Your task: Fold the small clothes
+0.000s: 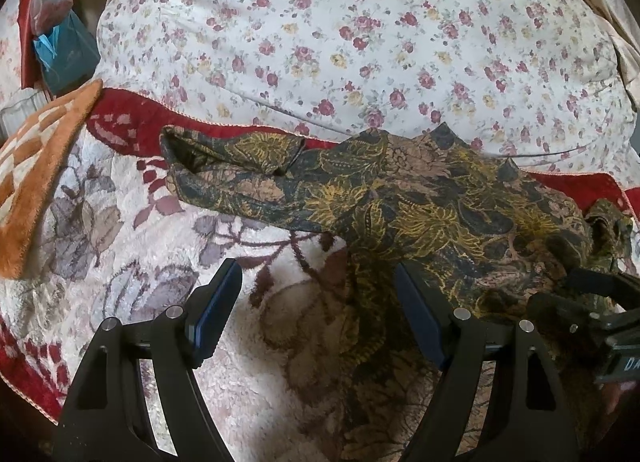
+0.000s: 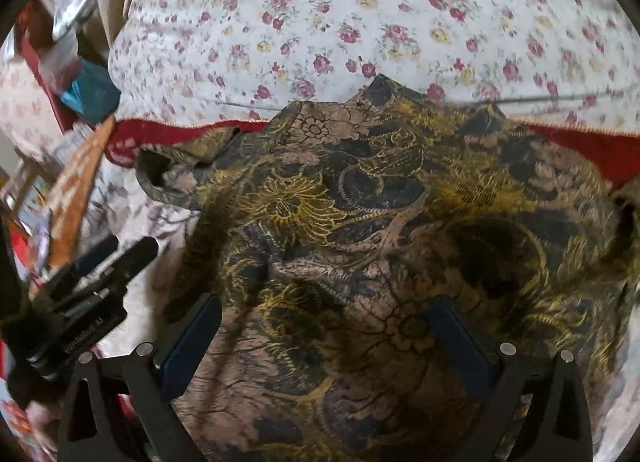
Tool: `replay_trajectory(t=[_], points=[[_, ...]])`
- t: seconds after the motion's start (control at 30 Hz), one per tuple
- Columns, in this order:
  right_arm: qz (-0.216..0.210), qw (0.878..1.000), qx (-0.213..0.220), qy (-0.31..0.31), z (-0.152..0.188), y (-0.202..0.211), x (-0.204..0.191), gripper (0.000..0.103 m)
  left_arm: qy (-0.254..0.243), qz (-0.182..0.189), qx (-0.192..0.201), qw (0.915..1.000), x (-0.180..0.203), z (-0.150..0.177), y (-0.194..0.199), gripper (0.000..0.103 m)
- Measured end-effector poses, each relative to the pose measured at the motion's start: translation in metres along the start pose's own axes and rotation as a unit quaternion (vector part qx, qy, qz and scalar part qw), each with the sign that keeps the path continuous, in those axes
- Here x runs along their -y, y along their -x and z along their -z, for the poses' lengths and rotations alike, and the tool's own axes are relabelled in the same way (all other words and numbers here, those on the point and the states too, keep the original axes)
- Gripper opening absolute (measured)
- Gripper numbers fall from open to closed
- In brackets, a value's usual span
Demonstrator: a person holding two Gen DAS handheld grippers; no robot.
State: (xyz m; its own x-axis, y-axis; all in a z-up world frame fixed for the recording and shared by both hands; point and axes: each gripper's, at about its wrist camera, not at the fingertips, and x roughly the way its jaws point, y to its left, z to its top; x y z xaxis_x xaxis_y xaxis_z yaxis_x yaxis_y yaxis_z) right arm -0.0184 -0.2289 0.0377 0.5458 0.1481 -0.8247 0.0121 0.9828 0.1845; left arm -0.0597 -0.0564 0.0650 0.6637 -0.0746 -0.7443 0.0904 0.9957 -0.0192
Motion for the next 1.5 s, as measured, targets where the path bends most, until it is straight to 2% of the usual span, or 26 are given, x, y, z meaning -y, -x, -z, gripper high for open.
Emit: replay_trajectory(t=[0.2,0.5,0.97,1.13,1.37,1.43,1.5], points=[[0.028,0.999,0.015,0.033,-0.004,0.0,-0.01,0.103,0.001,-0.002,-0.002,1.0,0.0,0.0,-0.003,0.079],[0.061,0.997,0.029,0.033,-0.011,-0.004,-0.014,0.103,0.006,-0.002,-0.005,1.0,-0.003,0.0,-0.008,0.079],[0.07,0.997,0.014,0.032,-0.024,-0.028,-0.026,0.103,0.021,-0.012,-0.006,0.9997,-0.016,-0.008,-0.015,0.079],[0.049,0.998,0.019,0.033,-0.029,-0.032,-0.033,0.103,0.031,-0.02,-0.005,0.9993,-0.028,-0.013,-0.017,0.079],[-0.02,0.999,0.013,0.04,-0.055,-0.049,-0.055,0.082,0.071,-0.05,0.001,0.9962,-0.069,-0.028,-0.028,0.079],[-0.039,0.998,0.014,0.047,-0.067,-0.058,-0.066,0.081,0.086,-0.071,0.002,0.9938,-0.083,-0.028,-0.032,0.079],[-0.076,0.996,0.009,0.043,-0.082,-0.07,-0.076,0.081,0.101,-0.08,-0.006,0.9916,-0.095,-0.026,-0.039,0.079]])
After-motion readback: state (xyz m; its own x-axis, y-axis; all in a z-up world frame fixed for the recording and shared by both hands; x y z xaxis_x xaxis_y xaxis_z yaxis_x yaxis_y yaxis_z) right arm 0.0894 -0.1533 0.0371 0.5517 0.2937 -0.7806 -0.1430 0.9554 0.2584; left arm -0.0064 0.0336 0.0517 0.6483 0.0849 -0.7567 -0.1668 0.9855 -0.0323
